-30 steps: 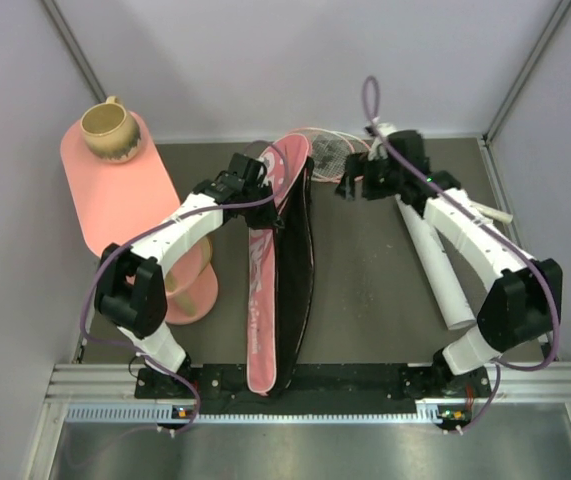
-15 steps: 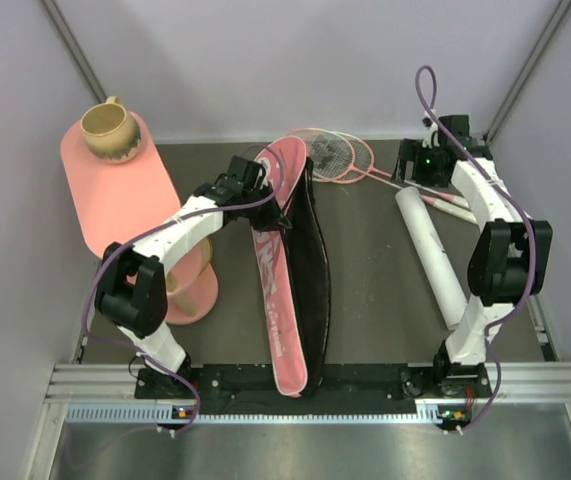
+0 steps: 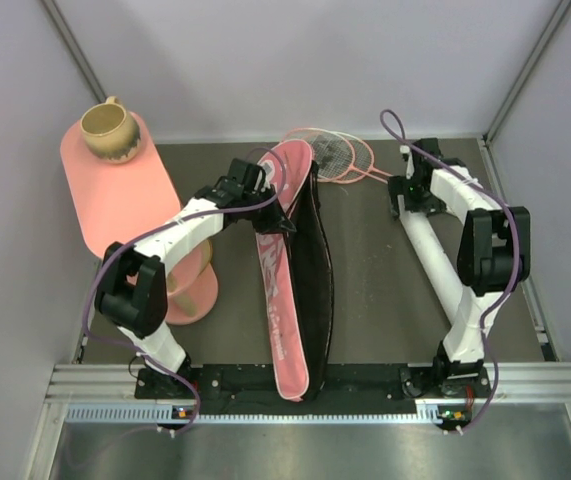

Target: Pack up the badminton gear

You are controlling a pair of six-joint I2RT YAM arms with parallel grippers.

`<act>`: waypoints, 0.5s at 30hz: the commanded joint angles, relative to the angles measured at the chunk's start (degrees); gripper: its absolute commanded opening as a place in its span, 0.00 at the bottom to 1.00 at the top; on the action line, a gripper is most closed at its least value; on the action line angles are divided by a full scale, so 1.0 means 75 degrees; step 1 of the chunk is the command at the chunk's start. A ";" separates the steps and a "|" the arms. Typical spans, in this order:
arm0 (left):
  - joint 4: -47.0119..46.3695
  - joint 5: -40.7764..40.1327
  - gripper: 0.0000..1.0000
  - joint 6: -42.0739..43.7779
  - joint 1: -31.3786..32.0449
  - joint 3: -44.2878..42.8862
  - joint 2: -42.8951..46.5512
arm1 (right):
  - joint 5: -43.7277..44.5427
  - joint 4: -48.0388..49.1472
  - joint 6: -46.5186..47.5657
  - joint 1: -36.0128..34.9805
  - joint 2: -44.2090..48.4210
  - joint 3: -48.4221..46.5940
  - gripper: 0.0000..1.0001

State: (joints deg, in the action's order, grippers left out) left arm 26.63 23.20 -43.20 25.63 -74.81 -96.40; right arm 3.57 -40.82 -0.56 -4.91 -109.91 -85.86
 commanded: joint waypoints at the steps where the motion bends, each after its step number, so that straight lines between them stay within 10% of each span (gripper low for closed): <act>1: -0.0352 0.0387 0.00 0.0018 -0.0030 0.0200 0.0361 | 0.0776 -0.0054 0.0262 -0.0096 -0.0100 0.0058 0.90; 15: -0.0586 0.0891 0.00 -0.0193 -0.0007 0.0423 0.0572 | 0.1188 -0.0147 0.0133 -0.0470 0.1657 0.2318 0.53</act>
State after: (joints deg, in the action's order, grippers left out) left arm 25.26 26.15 -43.53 25.76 -71.75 -94.87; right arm 11.38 -39.86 0.78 -6.42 -104.53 -73.43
